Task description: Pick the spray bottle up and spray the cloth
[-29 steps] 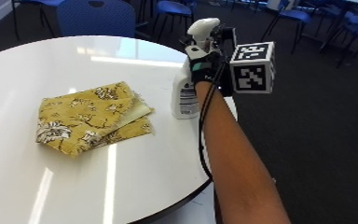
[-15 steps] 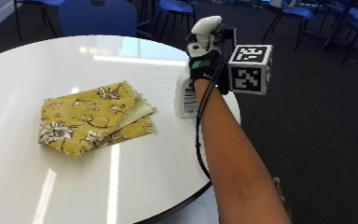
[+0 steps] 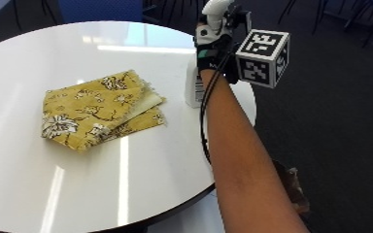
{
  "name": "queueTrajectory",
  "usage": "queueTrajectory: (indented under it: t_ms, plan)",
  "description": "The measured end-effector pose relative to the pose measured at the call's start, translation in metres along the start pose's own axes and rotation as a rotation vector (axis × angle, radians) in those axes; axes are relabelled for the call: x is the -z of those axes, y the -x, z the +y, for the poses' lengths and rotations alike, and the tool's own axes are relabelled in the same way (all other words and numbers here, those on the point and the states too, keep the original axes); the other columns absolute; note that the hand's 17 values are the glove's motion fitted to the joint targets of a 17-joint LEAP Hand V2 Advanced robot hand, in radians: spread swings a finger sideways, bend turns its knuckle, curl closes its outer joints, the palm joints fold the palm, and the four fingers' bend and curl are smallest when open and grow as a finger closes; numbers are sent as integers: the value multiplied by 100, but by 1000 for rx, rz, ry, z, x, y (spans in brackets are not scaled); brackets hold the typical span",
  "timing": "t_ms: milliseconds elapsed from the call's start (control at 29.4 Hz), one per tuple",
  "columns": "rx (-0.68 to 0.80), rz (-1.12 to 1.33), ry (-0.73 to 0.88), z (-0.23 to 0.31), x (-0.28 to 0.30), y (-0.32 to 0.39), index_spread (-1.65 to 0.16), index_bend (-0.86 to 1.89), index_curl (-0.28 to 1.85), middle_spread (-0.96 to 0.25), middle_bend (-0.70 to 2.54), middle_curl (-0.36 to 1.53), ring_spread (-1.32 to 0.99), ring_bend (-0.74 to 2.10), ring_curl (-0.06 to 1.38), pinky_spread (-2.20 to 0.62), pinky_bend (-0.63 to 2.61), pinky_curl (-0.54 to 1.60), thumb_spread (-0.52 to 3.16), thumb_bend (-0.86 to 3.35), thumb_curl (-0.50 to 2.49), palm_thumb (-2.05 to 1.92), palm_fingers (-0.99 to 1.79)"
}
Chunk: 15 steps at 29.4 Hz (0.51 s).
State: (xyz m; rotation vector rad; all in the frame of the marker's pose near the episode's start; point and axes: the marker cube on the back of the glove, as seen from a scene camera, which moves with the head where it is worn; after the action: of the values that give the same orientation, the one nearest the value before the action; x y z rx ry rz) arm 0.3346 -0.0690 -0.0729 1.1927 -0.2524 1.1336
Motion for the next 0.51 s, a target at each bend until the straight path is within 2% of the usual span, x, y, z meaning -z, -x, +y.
queueTrajectory:
  t_ms: [509]
  plan:
    - [53,6,-25,-11,12,14,-28,20,47,-22,65,53,-23,73,47,-32,50,38,59,-3,63,93,140]
